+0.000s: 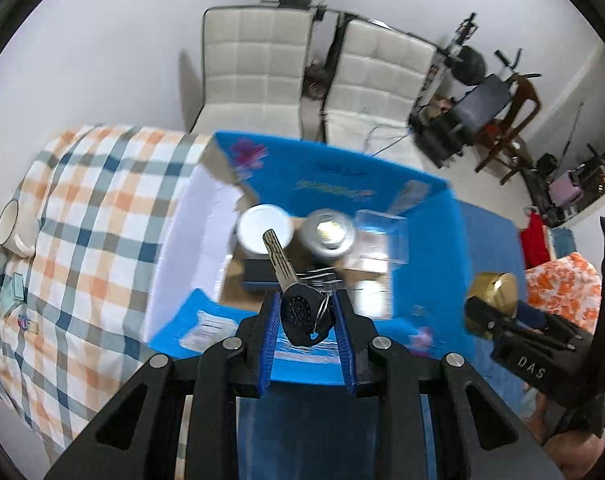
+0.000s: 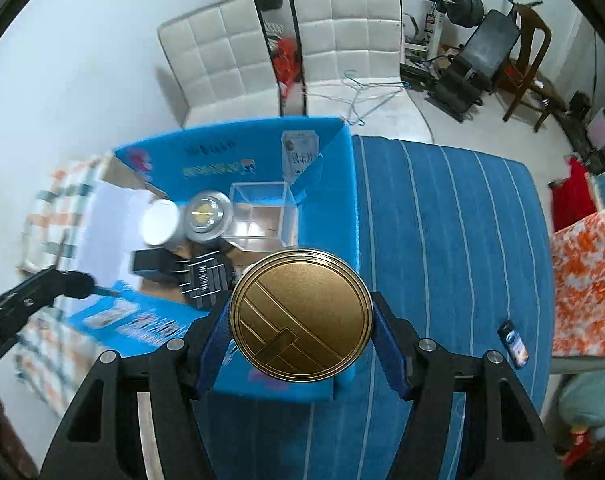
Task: Organize rigid objects
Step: 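Carry the keys and gold tin into the blue box and release both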
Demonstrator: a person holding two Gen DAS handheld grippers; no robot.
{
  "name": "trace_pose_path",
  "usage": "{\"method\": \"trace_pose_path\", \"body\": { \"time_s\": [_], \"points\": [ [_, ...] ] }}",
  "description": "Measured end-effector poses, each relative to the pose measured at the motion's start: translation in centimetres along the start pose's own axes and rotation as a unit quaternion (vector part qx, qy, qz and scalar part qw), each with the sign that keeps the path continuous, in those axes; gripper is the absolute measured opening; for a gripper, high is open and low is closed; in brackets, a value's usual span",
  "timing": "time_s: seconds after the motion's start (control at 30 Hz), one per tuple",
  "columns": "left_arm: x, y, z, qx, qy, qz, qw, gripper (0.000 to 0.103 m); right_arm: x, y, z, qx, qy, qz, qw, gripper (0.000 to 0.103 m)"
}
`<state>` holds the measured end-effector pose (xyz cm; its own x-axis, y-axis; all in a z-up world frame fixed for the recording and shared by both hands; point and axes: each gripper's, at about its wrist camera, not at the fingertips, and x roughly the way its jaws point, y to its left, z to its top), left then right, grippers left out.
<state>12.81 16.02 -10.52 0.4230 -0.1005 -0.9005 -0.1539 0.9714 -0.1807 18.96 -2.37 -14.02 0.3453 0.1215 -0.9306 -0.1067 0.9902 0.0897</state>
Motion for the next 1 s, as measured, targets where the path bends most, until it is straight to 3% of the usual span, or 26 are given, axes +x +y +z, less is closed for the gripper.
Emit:
{"method": "trace_pose_path", "body": {
  "time_s": [0.17, 0.23, 0.4, 0.57, 0.9, 0.93, 0.97, 1.0],
  "points": [
    [6.2, 3.2, -0.2, -0.015, 0.072, 0.011, 0.9972, 0.024, 5.8, 2.1, 1.0, -0.019, 0.052, -0.058, 0.997, 0.067],
    [8.2, 3.7, -0.4, -0.008, 0.094, 0.014, 0.9955, 0.013, 7.4, 3.0, 1.0, -0.033, 0.060, -0.077, 0.995, 0.068],
    [10.8, 4.2, -0.5, 0.001, 0.127, 0.019, 0.9917, 0.013, 9.8, 5.5, 1.1, -0.067, 0.065, -0.137, 0.986, 0.068],
    [11.1, 4.4, -0.4, 0.013, 0.128, 0.020, 0.9914, 0.013, 11.1, 5.8, 1.1, -0.056, 0.083, -0.139, 0.985, 0.068],
    [11.2, 4.6, -0.1, 0.013, 0.125, 0.036, 0.9914, 0.014, 12.8, 4.7, 1.5, 0.007, 0.131, -0.097, 0.987, 0.070],
    [11.0, 4.5, -0.1, 0.014, 0.123, 0.038, 0.9915, 0.018, 12.8, 4.6, 1.6, 0.008, 0.132, -0.093, 0.987, 0.073],
    [10.8, 4.5, -0.1, 0.014, 0.121, 0.042, 0.9917, 0.029, 12.8, 4.5, 1.6, 0.010, 0.132, -0.086, 0.987, 0.077],
    [10.6, 4.3, -0.1, 0.016, 0.118, 0.042, 0.9920, 0.035, 12.7, 4.4, 1.6, 0.013, 0.133, -0.074, 0.988, 0.087]
  ]
}}
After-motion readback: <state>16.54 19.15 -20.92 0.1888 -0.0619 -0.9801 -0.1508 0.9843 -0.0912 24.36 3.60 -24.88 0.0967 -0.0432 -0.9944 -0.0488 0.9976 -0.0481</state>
